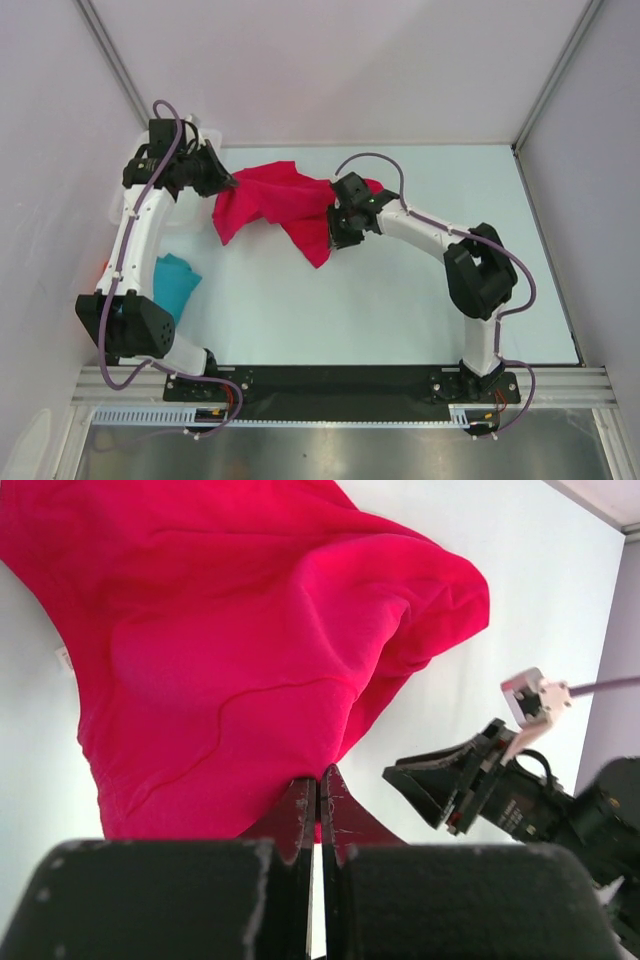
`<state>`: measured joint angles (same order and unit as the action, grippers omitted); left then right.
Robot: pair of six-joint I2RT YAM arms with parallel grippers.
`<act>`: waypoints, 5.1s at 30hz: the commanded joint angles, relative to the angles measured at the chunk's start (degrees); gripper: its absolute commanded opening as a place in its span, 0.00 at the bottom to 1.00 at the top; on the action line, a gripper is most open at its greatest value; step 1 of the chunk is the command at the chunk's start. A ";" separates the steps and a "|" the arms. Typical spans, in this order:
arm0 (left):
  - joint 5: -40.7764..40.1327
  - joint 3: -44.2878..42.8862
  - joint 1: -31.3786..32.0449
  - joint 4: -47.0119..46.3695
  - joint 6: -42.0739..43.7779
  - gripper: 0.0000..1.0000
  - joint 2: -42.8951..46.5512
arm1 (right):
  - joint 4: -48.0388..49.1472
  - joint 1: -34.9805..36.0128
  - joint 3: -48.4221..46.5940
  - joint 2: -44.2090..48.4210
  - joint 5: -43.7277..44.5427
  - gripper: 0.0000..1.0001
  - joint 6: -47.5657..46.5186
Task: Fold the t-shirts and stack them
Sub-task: Flatten out the tshirt
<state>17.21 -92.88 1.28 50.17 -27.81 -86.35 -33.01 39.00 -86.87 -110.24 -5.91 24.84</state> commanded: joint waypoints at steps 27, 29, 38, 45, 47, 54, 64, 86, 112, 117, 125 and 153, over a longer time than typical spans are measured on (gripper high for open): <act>0.80 3.50 -0.93 -2.54 4.52 0.00 3.64 | 12.45 0.81 3.11 -9.38 -6.13 0.45 4.87; 0.72 3.67 -0.93 -2.45 4.52 0.00 3.73 | 12.54 0.98 3.64 -9.47 -6.04 0.45 4.87; 0.72 4.11 -0.93 -2.54 4.70 0.00 4.69 | 12.71 1.51 4.78 -10.79 -5.78 0.42 4.60; 0.72 4.20 -1.10 -2.27 5.14 0.00 5.31 | 14.12 1.51 4.78 -11.67 -6.65 0.24 4.34; 0.89 4.37 -1.10 -2.27 5.31 0.00 5.40 | 14.64 1.60 4.52 -12.19 -6.83 0.11 4.08; 1.59 5.96 -3.04 -2.36 5.58 0.00 6.36 | 14.57 2.04 5.49 -8.60 -2.36 0.00 1.80; 2.56 1.92 -4.27 -0.78 5.66 0.00 6.28 | 1.83 -2.26 0.92 11.96 14.52 0.00 -5.67; 6.88 -0.49 -4.79 5.65 1.72 0.00 23.23 | -18.22 -8.42 -19.47 37.64 33.68 0.00 -11.83; 13.54 -54.87 -7.52 -10.88 -16.74 0.00 -35.75 | -16.39 -36.01 -68.45 -15.02 13.13 0.00 -12.98; 9.96 -48.37 -6.82 -12.55 -10.87 0.00 -25.56 | -10.07 -36.81 -54.39 -3.25 14.70 0.00 -14.47; 9.06 -26.68 -7.78 -18.44 -7.69 0.00 -4.90 | -14.96 -35.49 -43.06 7.13 13.39 0.00 -14.12; 20.49 28.88 -7.78 -14.75 -6.46 0.00 29.12 | -21.03 -31.89 4.51 43.52 6.80 0.00 -7.44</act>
<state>34.85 -67.94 -5.98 33.01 -35.24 -61.98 -50.15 6.61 -83.70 -70.17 0.69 15.44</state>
